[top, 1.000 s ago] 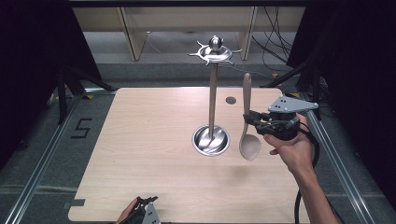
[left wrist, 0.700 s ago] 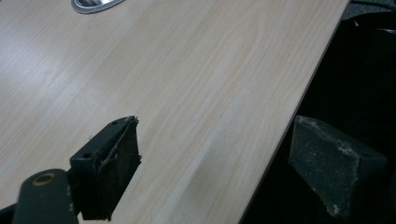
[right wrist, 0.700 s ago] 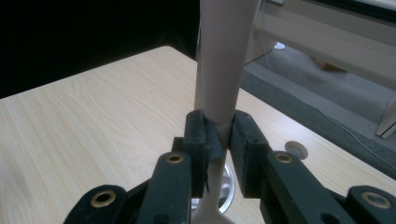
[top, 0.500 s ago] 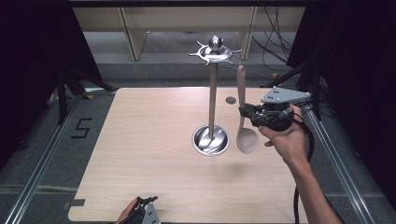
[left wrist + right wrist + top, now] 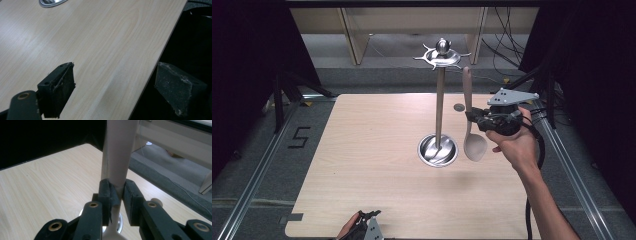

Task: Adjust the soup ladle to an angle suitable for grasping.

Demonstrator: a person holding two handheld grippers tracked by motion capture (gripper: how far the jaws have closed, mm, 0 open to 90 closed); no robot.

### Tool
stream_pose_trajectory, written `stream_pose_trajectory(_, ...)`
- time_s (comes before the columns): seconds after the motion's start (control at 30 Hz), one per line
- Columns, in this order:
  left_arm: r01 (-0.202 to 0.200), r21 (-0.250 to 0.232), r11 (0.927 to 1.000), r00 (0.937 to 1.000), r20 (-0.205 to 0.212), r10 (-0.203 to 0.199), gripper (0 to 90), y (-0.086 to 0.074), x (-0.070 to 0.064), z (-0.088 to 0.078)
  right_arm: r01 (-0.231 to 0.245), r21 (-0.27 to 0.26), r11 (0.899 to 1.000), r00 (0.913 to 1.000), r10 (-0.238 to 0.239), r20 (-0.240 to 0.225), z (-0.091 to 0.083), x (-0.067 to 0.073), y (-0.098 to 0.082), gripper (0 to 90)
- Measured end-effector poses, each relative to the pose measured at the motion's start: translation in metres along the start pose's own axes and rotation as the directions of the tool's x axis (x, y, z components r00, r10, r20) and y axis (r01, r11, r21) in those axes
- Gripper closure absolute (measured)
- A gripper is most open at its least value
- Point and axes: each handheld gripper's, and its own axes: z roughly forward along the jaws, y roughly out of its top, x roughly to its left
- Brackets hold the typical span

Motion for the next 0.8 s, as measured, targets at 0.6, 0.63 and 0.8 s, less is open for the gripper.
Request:
stream_pose_trajectory(0.6,-0.002,0.000,1.0000,1.0000,-0.007,0.002,15.0,0.000,0.000,0.000,-0.005,0.036,0.999,0.9997,0.006,-0.022,0.006,0.002,0.010,77.6)
stream_pose_trajectory(0.63,-0.002,0.004,1.0000,1.0000,-0.004,0.002,15.1,0.000,0.000,0.000,0.001,0.037,0.999,0.9998,0.000,-0.022,0.006,0.002,0.011,77.7)
stream_pose_trajectory(0.8,-0.006,0.007,1.0000,1.0000,-0.003,0.006,15.0,0.000,0.000,-0.001,0.009,0.030,0.999,0.9998,-0.009,-0.015,0.005,0.002,0.013,77.6)
